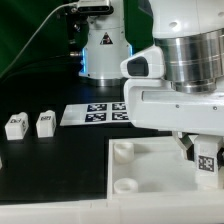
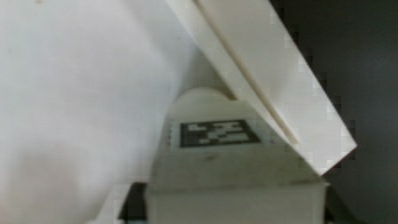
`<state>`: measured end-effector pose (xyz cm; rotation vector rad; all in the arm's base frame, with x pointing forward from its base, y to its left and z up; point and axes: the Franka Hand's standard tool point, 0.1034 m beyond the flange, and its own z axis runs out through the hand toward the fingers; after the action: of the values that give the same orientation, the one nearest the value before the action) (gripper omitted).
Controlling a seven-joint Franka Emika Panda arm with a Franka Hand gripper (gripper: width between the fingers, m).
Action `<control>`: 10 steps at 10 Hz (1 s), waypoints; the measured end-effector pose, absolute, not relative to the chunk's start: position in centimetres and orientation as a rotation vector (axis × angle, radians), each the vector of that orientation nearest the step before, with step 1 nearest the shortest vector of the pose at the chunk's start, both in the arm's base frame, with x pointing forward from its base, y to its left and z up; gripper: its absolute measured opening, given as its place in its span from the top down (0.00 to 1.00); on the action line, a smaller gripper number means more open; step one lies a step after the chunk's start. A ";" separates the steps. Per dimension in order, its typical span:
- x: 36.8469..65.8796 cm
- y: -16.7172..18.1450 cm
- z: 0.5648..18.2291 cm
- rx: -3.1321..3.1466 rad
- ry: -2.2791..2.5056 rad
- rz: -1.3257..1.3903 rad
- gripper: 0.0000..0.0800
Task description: Assemble one leg
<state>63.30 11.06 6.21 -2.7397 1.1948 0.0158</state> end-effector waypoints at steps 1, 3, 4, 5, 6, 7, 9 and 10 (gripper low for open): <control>63.5 10.9 6.2 -2.600 1.463 0.056 0.64; 63.4 10.9 6.2 -2.217 2.024 0.146 0.64; 63.4 11.0 6.2 -1.970 2.282 0.163 0.64; 63.3 11.0 6.2 -1.822 2.412 0.169 0.64; 63.3 11.0 6.2 -1.732 2.475 0.182 0.64; 63.3 11.0 6.3 -1.703 2.498 0.184 0.64; 63.2 11.0 6.1 -1.720 2.488 0.186 0.44; 63.2 11.1 6.1 -1.804 2.421 0.175 0.44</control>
Offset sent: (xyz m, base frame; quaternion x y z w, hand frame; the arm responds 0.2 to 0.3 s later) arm 0.0229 0.0182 0.0009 0.0353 0.0078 0.5851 0.8102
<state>63.24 11.08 6.12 -1.8044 2.4206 0.1749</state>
